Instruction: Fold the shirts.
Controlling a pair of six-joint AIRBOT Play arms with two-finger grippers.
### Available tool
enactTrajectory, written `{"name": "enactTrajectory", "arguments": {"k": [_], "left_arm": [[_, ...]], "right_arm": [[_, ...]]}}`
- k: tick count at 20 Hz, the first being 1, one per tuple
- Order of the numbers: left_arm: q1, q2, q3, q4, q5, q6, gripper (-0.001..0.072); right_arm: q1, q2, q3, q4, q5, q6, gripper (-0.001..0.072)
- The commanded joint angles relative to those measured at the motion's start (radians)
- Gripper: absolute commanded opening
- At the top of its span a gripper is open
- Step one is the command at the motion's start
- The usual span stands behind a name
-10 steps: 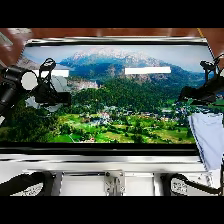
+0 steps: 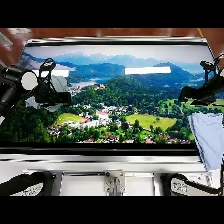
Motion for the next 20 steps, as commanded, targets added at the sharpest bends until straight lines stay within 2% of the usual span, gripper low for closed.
{"name": "enactTrajectory", "arguments": {"k": [1, 11, 17, 20], "left_arm": [[0.000, 0.000, 0.000, 0.000, 0.000, 0.000, 0.0709], [0.000, 0.000, 0.000, 0.000, 0.006, 0.000, 0.0709], [0.000, -0.002, -0.001, -0.044, 0.079, -0.008, 0.0709], [0.014, -0.029, 0.001, 0.000, 0.124, 0.014, 0.0708]], "right_arm": [[0.001, 0.000, 0.001, 0.000, 0.000, 0.000, 0.0680], [0.001, 0.000, 0.001, 0.001, -0.022, 0.005, 0.0680], [0.001, 0.000, 0.001, 0.046, -0.043, 0.024, 0.0680], [0.001, -0.001, 0.001, 0.050, -0.082, 0.023, 0.0680]]}}
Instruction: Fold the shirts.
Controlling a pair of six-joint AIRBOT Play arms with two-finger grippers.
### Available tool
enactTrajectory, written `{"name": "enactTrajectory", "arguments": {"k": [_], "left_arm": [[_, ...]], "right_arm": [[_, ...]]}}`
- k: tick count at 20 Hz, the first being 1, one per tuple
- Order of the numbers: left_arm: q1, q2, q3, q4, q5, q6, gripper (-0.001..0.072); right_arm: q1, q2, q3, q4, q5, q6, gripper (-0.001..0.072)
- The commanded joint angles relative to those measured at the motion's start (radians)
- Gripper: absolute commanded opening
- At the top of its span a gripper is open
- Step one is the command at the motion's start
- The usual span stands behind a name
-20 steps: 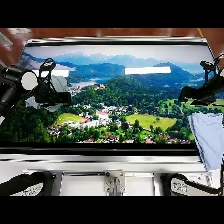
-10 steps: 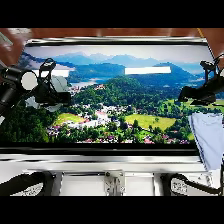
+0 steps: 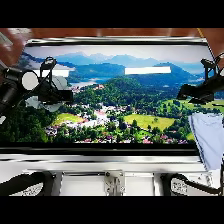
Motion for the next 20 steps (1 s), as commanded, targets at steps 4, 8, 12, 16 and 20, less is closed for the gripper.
{"name": "enactTrajectory", "arguments": {"k": [4, 8, 12, 16, 20], "left_arm": [[0.215, -0.180, 0.137, 0.054, 0.053, 0.021, 0.0711], [0.412, -0.420, 0.344, -0.074, 0.026, 0.019, 0.0717], [0.469, -0.587, 0.378, -0.158, 0.028, 0.023, 0.0718], [0.469, -0.661, 0.378, -0.158, 0.061, 0.042, 0.0694], [0.469, -0.659, 0.408, -0.164, 0.042, 0.043, 0.0220]], "right_arm": [[0.000, -0.002, 0.001, 0.018, -0.063, -0.005, 0.0680], [0.000, -0.002, 0.001, 0.066, -0.068, -0.023, 0.0680], [0.000, -0.002, 0.001, 0.113, -0.078, -0.023, 0.0680], [0.000, -0.002, 0.001, 0.150, -0.076, -0.023, 0.0680], [0.000, -0.002, 0.001, 0.163, -0.087, -0.023, 0.0680]]}}
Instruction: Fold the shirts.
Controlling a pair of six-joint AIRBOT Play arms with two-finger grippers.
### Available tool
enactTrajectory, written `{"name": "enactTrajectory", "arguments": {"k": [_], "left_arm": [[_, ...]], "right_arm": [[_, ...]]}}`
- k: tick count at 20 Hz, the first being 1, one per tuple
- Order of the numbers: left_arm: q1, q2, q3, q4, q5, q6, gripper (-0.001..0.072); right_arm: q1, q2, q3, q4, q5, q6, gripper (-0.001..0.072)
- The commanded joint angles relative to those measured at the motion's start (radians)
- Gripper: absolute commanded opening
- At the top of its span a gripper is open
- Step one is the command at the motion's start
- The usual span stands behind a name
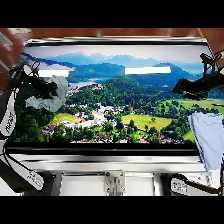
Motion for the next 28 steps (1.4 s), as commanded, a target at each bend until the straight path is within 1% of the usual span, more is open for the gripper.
{"name": "enactTrajectory", "arguments": {"k": [1, 4, 6, 7, 9, 12, 14, 16, 20, 21, 23, 24, 25, 26, 27, 28], "left_arm": [[0.003, -0.010, 0.055, -0.023, -0.060, 0.042, 0.0035], [-0.043, 0.083, 0.156, -0.048, -0.122, 0.135, 0.0034], [-0.123, 0.228, 0.203, -0.048, -0.121, 0.201, 0.0034], [-0.169, 0.307, 0.212, -0.048, -0.119, 0.214, 0.0034], [-0.271, 0.463, 0.212, -0.048, -0.118, 0.210, 0.0034], [-0.439, 0.599, 0.211, -0.048, -0.122, 0.142, 0.0034], [-0.560, 0.612, 0.211, -0.048, -0.122, 0.117, 0.0034], [-0.674, 0.585, 0.189, -0.047, -0.099, 0.095, 0.0034], [-0.859, 0.484, 0.035, -0.048, 0.054, 0.027, 0.0035], [-0.895, 0.449, -0.011, -0.048, 0.082, 0.008, 0.0034], [-0.959, 0.370, -0.100, -0.049, 0.167, -0.060, 0.0034], [-0.983, 0.328, -0.122, -0.057, 0.196, -0.077, 0.0035], [-0.993, 0.290, -0.125, -0.081, 0.202, -0.076, 0.0082], [-0.993, 0.263, -0.125, -0.109, 0.202, -0.076, 0.0428], [-0.980, 0.251, -0.125, -0.116, 0.200, -0.098, 0.0705], [-0.956, 0.253, -0.125, -0.116, 0.190, -0.105, 0.0718]], "right_arm": [[0.000, 0.000, 0.001, 0.019, -0.020, 0.000, 0.0680], [0.000, 0.000, 0.001, 0.019, -0.046, -0.006, 0.0679], [0.000, 0.002, 0.002, 0.019, -0.041, -0.006, 0.0679], [0.000, 0.009, 0.003, 0.018, -0.035, -0.007, 0.0679], [0.000, 0.038, 0.019, 0.017, -0.026, -0.013, 0.0679], [0.000, 0.142, 0.033, 0.016, -0.025, -0.027, 0.0679], [-0.001, 0.221, 0.033, 0.004, -0.010, -0.035, 0.0679], [-0.001, 0.285, 0.033, -0.019, 0.040, -0.039, 0.0679], [0.000, 0.333, 0.030, -0.011, 0.182, -0.029, 0.0679], [0.000, 0.333, 0.016, 0.001, 0.197, -0.026, 0.0679], [0.000, 0.333, -0.033, 0.026, 0.195, -0.026, 0.0679], [0.000, 0.332, -0.068, 0.036, 0.192, -0.026, 0.0679], [0.000, 0.332, -0.107, 0.043, 0.183, -0.027, 0.0679], [0.000, 0.332, -0.150, 0.048, 0.171, -0.029, 0.0679], [0.000, 0.332, -0.198, 0.053, 0.148, -0.045, 0.0679], [0.000, 0.330, -0.241, 0.068, 0.125, -0.076, 0.0679]]}}
